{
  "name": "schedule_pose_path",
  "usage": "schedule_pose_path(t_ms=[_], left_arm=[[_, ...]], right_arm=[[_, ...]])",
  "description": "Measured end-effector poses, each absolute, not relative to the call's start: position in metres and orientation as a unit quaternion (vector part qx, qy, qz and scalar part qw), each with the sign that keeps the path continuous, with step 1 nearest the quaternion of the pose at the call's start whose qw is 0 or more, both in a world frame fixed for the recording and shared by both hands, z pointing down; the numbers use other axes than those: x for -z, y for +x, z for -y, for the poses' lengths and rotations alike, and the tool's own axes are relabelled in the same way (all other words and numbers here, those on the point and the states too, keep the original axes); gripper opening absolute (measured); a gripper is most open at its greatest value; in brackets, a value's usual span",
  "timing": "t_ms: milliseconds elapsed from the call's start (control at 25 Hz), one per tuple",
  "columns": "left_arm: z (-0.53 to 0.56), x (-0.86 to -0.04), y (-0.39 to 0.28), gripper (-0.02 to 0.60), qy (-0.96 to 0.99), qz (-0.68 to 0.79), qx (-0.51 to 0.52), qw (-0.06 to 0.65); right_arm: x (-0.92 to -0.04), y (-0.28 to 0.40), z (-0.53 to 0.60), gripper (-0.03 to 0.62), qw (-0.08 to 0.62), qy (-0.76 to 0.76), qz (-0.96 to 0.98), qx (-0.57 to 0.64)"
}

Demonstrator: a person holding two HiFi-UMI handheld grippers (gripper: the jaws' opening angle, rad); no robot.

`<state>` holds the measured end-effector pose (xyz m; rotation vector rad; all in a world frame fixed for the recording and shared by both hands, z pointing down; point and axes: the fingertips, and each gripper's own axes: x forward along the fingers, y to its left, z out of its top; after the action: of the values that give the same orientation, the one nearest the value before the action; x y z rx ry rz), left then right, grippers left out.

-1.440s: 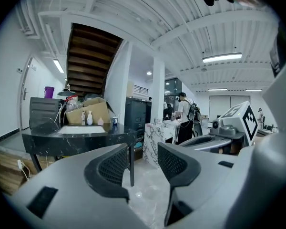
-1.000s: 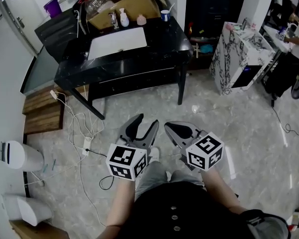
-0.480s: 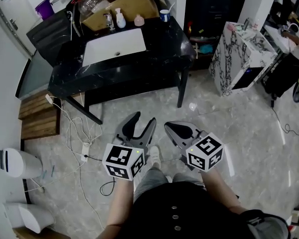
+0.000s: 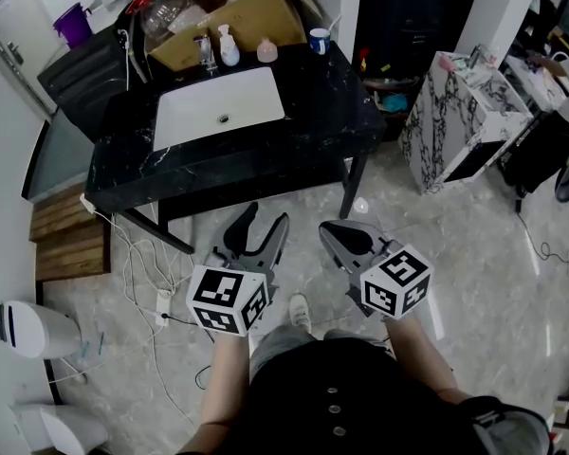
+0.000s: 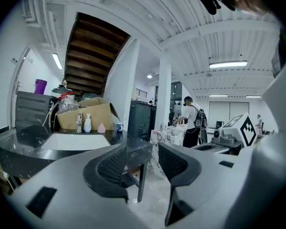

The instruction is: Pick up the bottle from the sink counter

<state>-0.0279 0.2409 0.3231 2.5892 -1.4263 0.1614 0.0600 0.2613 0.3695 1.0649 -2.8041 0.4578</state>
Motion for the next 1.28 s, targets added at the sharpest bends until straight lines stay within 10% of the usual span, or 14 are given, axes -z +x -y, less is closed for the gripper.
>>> schedule_pose_path(t_ms=[1280], left_arm=[[-0.111,-0.334,-0.104,0.221,0.870,0.479,-0.057,0.101]], right_arm=[[-0.376,0.027,-0.122,0.003,0.066,0.405,0.899,-0.154]])
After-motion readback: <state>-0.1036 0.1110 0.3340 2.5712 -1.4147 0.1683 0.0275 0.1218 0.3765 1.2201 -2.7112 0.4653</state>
